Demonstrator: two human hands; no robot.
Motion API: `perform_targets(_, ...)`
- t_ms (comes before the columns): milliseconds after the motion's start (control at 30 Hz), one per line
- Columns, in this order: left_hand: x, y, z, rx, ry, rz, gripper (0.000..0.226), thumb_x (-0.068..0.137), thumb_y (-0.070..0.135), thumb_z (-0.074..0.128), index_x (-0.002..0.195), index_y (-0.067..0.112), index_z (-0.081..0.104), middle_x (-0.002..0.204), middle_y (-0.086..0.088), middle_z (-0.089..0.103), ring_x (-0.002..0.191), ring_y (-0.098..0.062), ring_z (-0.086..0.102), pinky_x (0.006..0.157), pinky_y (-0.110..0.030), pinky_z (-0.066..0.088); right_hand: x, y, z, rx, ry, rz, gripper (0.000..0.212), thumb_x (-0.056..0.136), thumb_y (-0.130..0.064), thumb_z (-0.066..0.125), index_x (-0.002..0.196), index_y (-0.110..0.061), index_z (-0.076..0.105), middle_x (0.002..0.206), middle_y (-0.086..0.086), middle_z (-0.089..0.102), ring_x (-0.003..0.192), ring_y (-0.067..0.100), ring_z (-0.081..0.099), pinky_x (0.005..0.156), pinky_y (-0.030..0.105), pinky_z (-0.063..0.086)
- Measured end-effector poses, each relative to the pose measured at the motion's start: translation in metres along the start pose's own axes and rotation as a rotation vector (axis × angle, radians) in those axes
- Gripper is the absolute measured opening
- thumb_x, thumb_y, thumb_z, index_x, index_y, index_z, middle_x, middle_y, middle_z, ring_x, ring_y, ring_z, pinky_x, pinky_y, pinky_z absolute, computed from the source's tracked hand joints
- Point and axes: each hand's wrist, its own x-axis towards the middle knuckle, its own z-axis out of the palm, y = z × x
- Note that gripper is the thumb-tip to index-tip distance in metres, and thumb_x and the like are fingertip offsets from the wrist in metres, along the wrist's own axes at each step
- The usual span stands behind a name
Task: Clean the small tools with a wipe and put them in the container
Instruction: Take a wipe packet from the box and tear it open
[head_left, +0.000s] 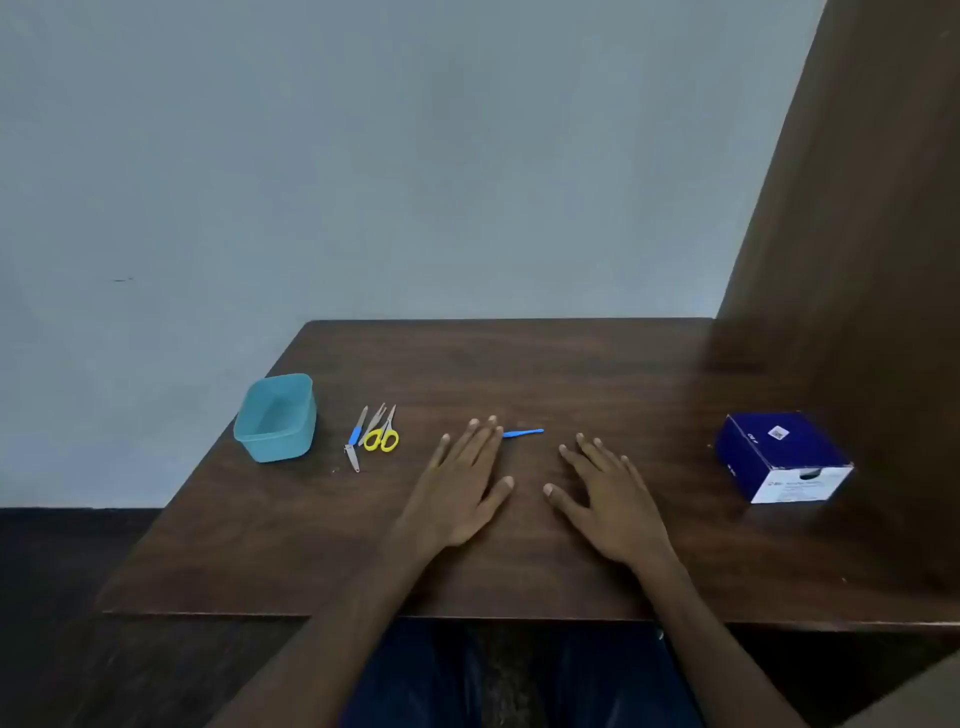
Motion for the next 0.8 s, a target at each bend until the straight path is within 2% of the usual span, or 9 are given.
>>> perform_targets(100, 0.017, 0.003, 0.000, 0.100, -0.057, 0.080, 0.072, 0.114, 0.055, 0.026, 0.173, 0.017, 0.011, 0.181, 0.004, 0.002, 0.167, -0.013, -0.001, 0.136, -0.047, 0.005, -0.002, -0.002, -0.001, 0.003, 0.000, 0.013, 0.071, 0.101, -0.067, 0.049, 0.163, -0.034, 0.038, 0.176, -0.006, 0.023, 0.164, 0.013, 0.015, 0.132, 0.041, 0.012)
perform_targets(167, 0.023, 0.009, -0.004, 0.112, -0.090, 0.055, 0.073, 0.113, 0.058, 0.022, 0.172, 0.015, 0.017, 0.181, 0.002, 0.007, 0.167, -0.014, 0.005, 0.136, -0.046, 0.005, -0.003, -0.002, -0.003, 0.021, 0.011, 0.018, 0.068, 0.101, -0.065, 0.052, 0.161, -0.034, 0.042, 0.175, -0.006, 0.027, 0.163, 0.013, 0.017, 0.131, 0.040, 0.013)
perform_targets(267, 0.016, 0.003, -0.006, 0.172, -0.051, -0.098, 0.080, 0.111, 0.064, 0.019, 0.170, 0.009, 0.024, 0.180, -0.004, 0.017, 0.167, -0.020, 0.011, 0.134, -0.048, 0.004, -0.003, -0.002, -0.003, 0.019, 0.022, 0.013, 0.067, 0.100, -0.063, 0.055, 0.159, -0.034, 0.044, 0.173, -0.006, 0.030, 0.162, 0.014, 0.021, 0.131, 0.040, 0.016)
perform_targets(400, 0.003, -0.017, -0.010, 0.221, 0.007, -0.363, 0.088, 0.110, 0.066, 0.016, 0.167, -0.001, 0.027, 0.177, -0.014, 0.023, 0.167, -0.032, 0.007, 0.134, -0.053, 0.004, 0.000, -0.002, -0.002, 0.008, 0.031, -0.001, 0.066, 0.100, -0.063, 0.056, 0.159, -0.034, 0.046, 0.173, -0.006, 0.031, 0.162, 0.015, 0.023, 0.131, 0.042, 0.018)
perform_targets(533, 0.000, -0.022, -0.010, 0.219, 0.023, -0.497, 0.090, 0.109, 0.068, 0.016, 0.164, -0.002, 0.032, 0.175, -0.016, 0.027, 0.166, -0.036, 0.009, 0.132, -0.056, 0.009, 0.002, 0.001, -0.001, 0.018, 0.042, -0.007, 0.066, 0.100, -0.062, 0.056, 0.159, -0.033, 0.046, 0.173, -0.006, 0.031, 0.162, 0.016, 0.023, 0.131, 0.042, 0.018)
perform_targets(633, 0.005, -0.013, -0.007, 0.198, 0.073, -0.490, 0.095, 0.106, 0.068, 0.008, 0.164, -0.002, 0.033, 0.175, -0.016, 0.028, 0.167, -0.036, 0.007, 0.131, -0.058, 0.008, 0.001, 0.003, 0.001, 0.041, 0.048, -0.016, 0.065, 0.101, -0.062, 0.056, 0.159, -0.034, 0.046, 0.173, -0.006, 0.031, 0.162, 0.014, 0.021, 0.131, 0.041, 0.016)
perform_targets(700, 0.009, -0.001, -0.002, 0.152, 0.113, -0.409, 0.104, 0.096, 0.068, -0.004, 0.165, 0.000, 0.034, 0.175, -0.014, 0.030, 0.167, -0.035, 0.008, 0.132, -0.057, 0.007, 0.000, 0.005, 0.000, 0.044, 0.053, -0.019, 0.063, 0.101, -0.059, 0.057, 0.158, -0.034, 0.047, 0.172, -0.007, 0.032, 0.162, 0.013, 0.022, 0.131, 0.038, 0.015)
perform_targets(800, 0.017, 0.025, 0.008, 0.017, 0.117, -0.253, 0.103, 0.092, 0.068, -0.001, 0.166, 0.006, 0.034, 0.176, -0.009, 0.031, 0.167, -0.027, 0.014, 0.133, -0.050, 0.011, 0.000, 0.007, 0.001, 0.077, 0.086, -0.020, 0.059, 0.101, -0.055, 0.061, 0.154, -0.031, 0.053, 0.169, -0.005, 0.038, 0.160, 0.013, 0.027, 0.130, 0.037, 0.017)
